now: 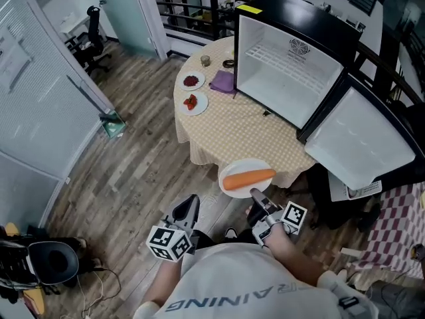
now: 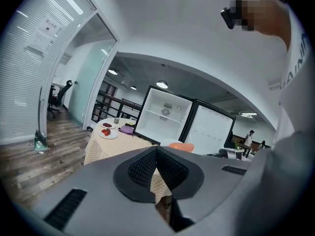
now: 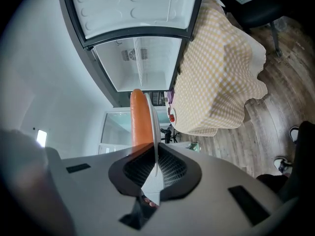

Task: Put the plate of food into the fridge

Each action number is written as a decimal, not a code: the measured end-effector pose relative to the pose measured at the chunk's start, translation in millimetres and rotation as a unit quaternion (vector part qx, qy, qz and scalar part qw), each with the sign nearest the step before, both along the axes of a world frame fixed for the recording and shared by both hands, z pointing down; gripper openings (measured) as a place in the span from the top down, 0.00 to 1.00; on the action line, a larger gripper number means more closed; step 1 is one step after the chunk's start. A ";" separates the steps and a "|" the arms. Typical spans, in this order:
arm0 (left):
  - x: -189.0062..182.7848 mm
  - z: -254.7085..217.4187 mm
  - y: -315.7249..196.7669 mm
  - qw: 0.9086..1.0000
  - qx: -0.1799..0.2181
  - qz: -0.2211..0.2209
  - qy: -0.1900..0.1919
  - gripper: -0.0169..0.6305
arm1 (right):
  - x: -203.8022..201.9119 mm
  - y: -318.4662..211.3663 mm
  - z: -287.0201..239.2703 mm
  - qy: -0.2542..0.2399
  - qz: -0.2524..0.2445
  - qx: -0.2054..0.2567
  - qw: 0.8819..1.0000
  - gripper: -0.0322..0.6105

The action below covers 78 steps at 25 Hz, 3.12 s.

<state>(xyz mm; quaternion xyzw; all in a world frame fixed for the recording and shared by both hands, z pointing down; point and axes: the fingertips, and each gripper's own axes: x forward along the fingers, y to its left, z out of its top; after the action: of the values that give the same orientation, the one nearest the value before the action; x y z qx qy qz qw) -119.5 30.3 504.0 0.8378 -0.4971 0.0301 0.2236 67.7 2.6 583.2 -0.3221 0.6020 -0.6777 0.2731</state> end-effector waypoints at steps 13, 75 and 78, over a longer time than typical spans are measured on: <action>33.4 -0.1 -90.5 0.997 0.013 0.076 0.002 0.96 | 35.2 -59.1 6.6 0.002 0.079 -0.002 0.997 0.90; 62.8 16.6 -326.6 0.972 -0.030 0.234 -0.017 0.96 | 147.8 -373.1 63.1 0.036 0.378 -0.090 0.921 0.89; 60.9 18.6 -328.8 0.973 -0.034 0.230 -0.018 0.96 | 158.4 -388.1 70.5 0.038 0.388 -0.101 0.915 0.89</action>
<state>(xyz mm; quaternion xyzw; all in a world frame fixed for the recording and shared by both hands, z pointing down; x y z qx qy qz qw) -58.6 -298.5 522.6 0.9207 -0.2942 0.1131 0.2302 226.1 -385.5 653.7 -0.5819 0.3677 -0.5631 0.4574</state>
